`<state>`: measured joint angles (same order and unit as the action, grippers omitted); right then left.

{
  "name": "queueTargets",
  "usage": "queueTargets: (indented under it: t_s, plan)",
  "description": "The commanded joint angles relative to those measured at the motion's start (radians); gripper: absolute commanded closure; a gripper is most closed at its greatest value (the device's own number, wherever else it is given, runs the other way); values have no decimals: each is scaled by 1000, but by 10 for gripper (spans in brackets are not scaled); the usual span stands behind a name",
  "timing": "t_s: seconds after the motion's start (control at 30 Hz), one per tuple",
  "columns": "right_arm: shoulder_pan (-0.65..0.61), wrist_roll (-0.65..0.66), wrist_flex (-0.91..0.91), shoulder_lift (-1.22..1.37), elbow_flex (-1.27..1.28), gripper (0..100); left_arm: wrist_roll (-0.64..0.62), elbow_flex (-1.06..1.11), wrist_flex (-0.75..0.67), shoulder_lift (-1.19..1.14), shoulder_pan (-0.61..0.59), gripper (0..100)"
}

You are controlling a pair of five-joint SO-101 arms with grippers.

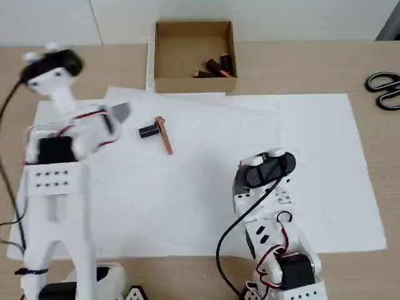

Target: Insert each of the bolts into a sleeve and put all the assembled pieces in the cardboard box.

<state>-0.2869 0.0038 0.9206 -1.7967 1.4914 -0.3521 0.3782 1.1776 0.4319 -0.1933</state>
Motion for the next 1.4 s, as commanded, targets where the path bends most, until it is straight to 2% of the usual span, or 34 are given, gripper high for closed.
queueTargets:
  t_s: [0.0, 0.13, 0.33, 0.57, 0.73, 1.0, 1.37]
  plan:
    - [54, 77, -85, 41, -172, 995, 120, -48, 130, 28, -69, 724]
    - [104, 121, -180, 277, -333, 995, 146, -47, 215, 26, -69, 724]
    - [114, 121, -300, 825, -727, 995, 149, -47, 244, 28, -72, 724]
    - [108, 120, -312, 1498, -1283, 995, 150, -31, 244, 29, -74, 724]
    - [84, 120, -311, 1882, -1637, 995, 150, -31, 247, 29, -74, 724]
    - [31, 124, -314, 2315, -2045, 995, 150, -31, 247, 28, -74, 724]
    - [21, 124, -314, 2755, -2512, 995, 150, -25, 250, 32, -74, 724]
